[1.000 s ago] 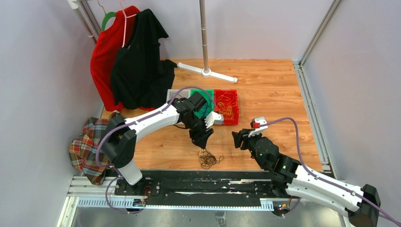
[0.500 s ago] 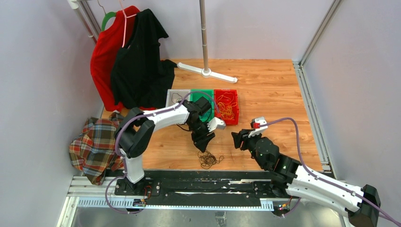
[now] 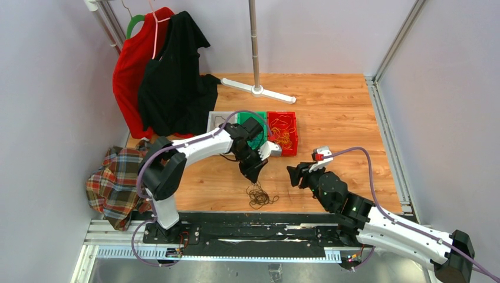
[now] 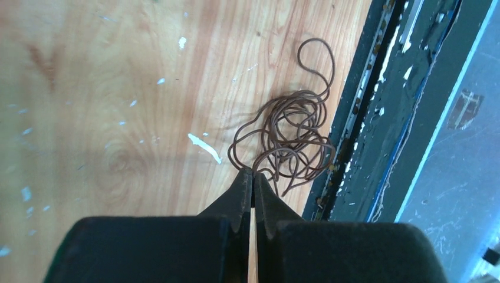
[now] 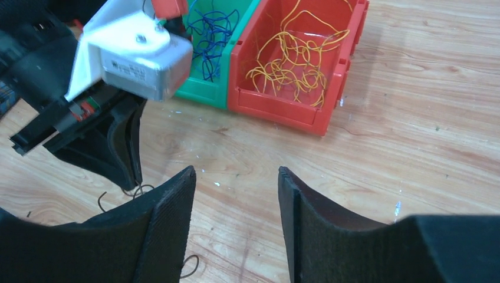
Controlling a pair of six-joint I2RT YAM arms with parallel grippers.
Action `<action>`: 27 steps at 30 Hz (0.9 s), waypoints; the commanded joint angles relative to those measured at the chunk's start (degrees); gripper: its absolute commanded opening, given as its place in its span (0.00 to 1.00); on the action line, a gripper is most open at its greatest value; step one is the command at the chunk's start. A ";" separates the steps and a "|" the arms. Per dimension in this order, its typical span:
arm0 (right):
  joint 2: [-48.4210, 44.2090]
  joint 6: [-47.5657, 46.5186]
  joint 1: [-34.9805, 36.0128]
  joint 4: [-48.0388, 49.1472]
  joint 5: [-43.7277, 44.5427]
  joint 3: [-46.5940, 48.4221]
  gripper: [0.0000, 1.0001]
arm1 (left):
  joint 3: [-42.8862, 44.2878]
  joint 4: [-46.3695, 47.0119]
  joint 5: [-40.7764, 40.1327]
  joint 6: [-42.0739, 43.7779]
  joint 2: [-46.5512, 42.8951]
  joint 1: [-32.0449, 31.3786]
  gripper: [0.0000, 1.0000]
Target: Untangle the cables
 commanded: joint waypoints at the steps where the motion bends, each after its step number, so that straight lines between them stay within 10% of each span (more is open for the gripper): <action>1: 0.99 -0.32 -0.69 3.68 -3.06 -0.18 0.56 | 3.63 -0.27 -5.83 -5.53 -6.93 -0.34 0.01; 27: 24.54 4.10 1.77 22.40 -16.65 10.25 0.71 | 6.90 -4.02 -9.87 -13.78 -20.63 -0.34 0.01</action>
